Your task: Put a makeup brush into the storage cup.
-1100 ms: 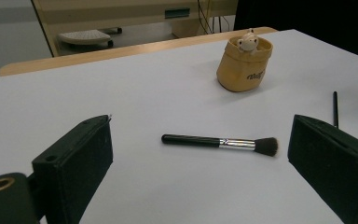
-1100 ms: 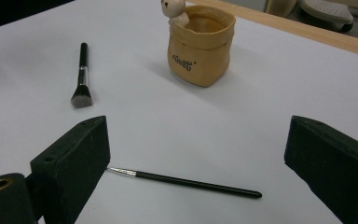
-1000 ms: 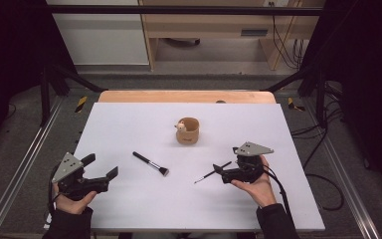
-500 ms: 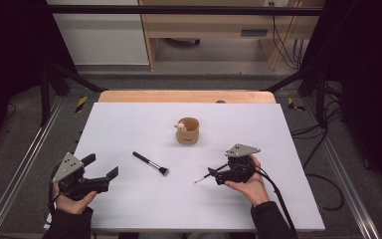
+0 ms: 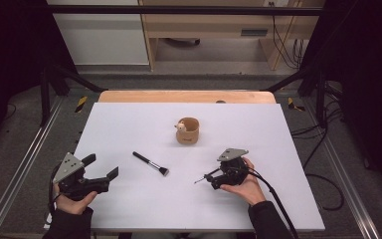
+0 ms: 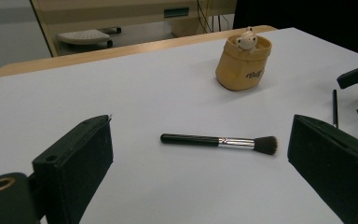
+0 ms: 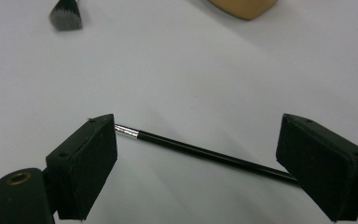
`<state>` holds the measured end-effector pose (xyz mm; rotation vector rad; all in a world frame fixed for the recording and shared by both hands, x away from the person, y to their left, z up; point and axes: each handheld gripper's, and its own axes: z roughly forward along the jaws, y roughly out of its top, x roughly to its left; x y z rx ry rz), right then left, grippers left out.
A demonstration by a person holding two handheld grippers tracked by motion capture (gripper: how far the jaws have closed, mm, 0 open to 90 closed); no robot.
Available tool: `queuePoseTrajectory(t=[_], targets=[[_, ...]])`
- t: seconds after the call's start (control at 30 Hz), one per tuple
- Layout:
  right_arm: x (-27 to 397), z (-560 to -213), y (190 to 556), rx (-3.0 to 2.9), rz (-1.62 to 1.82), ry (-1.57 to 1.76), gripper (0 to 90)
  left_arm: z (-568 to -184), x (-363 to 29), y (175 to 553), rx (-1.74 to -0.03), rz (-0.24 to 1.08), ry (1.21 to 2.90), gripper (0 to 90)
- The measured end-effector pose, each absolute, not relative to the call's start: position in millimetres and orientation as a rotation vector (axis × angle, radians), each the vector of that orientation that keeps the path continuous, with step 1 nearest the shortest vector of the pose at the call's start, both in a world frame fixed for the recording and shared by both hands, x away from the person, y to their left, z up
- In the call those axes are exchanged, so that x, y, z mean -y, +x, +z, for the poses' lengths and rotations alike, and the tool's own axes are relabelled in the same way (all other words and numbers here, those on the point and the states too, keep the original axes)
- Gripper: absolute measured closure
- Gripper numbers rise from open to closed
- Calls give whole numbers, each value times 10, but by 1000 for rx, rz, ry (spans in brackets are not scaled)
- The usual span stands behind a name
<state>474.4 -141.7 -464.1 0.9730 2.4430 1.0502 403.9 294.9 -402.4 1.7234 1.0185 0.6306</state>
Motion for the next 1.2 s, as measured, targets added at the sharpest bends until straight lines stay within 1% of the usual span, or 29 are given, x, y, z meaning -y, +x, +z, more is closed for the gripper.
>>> queuePoseTrajectory(t=[0.37, 0.47, 0.57, 0.6, 0.63, 0.8, 0.83, 0.87, 0.93, 1.2], targets=[[1322, -4766, 4769, -2495, 1010, 929, 163, -4028, -2941, 4041, -1015, 630, 1729, 60], [1290, -4787, 4778, -2506, 996, 916, 191, -4027, -2941, 4040, -1013, 629, 1727, 61], [1279, -4805, 4778, -2515, 975, 926, 199, -4027, -2940, 4041, -1012, 628, 1728, 61], [1285, -4803, 4780, -2524, 984, 932, 234, -4027, -2940, 4041, -1011, 628, 1730, 61], [1285, -4803, 4780, -2524, 984, 932, 234, -4028, -2940, 4041, -1012, 627, 1730, 61], [1287, -4792, 4768, -2535, 986, 946, 293, -4031, -2934, 4042, -1010, 625, 1730, 62], [1289, -4787, 4764, -2532, 983, 940, 326, -4030, -2931, 4041, -1008, 625, 1731, 62], [1289, -4787, 4764, -2532, 983, 940, 326, -4030, -2931, 4041, -1008, 625, 1731, 61], [1285, -4779, 4749, -2528, 976, 952, 357, -4031, -2929, 4041, -1008, 623, 1732, 62], [1246, -4741, 4712, -2539, 950, 963, 528, -4034, -2929, 4042, -1007, 620, 1732, 62]])
